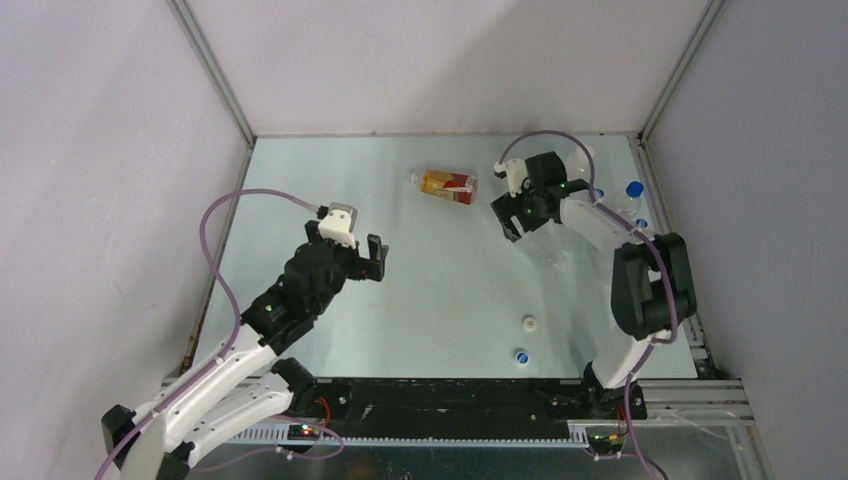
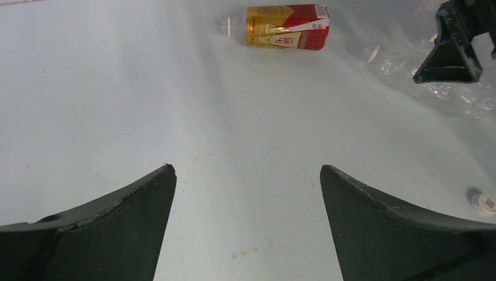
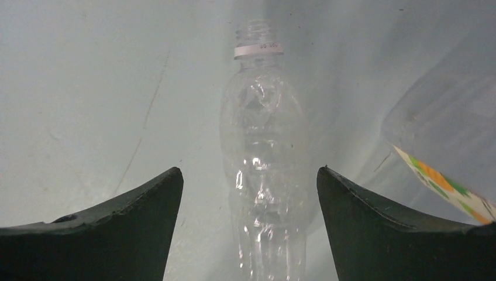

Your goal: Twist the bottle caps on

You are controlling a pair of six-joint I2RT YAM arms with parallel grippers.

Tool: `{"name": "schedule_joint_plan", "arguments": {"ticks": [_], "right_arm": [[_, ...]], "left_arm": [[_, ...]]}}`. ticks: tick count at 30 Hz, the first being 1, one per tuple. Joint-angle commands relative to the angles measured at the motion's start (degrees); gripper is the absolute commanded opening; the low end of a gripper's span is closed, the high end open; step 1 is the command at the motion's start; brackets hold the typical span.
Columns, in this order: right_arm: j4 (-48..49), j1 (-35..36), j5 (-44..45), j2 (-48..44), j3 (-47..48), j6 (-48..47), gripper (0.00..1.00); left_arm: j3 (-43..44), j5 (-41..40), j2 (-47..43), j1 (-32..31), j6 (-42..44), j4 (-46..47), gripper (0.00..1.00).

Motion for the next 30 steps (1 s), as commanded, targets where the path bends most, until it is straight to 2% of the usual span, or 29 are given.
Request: {"name": "schedule_joint_plan", "arguments": {"ticks": [1,7,10,17,21,27,30], "right_arm": [[0.03,0.12,1.41,5.44,4.63,-2.81,0.86],[-1.06,0.48,0.31,10.74,7.54,-2.65,0.86],[-1.70,1.12,-0.39,12.13,7.99,-2.09,0.84],[-2.96,3.68,-1.54,12.49,7.95,2.61,0.71],[-1.35,5.36,-2.99,10.63,6.93,6.62,0.58],[8.41,9.10,-6.48,5.42,1.41,17.00,0.42],[13.40,11.16,-7.71,1.78,-2.38,23.92,0.41]], "left_arm": [[3.37,-1.77,0.54,0.25,-0.02,-0.76,1.00],[5.92,-9.54,5.03,0.30,-1.57,-6.70,1.00],[5.98,-9.25,6.47,0.32,-2.48,-7.16,1.00],[5.53,-2.47,7.05,0.31,-3.30,-5.29,1.00],[5.55,1.25,7.37,0.26,-5.31,-4.22,1.00],[5.54,6.24,8.50,0.25,-8.84,-2.39,1.00],[5.29,8.77,8.92,0.29,-10.18,-0.88,1.00]]}}
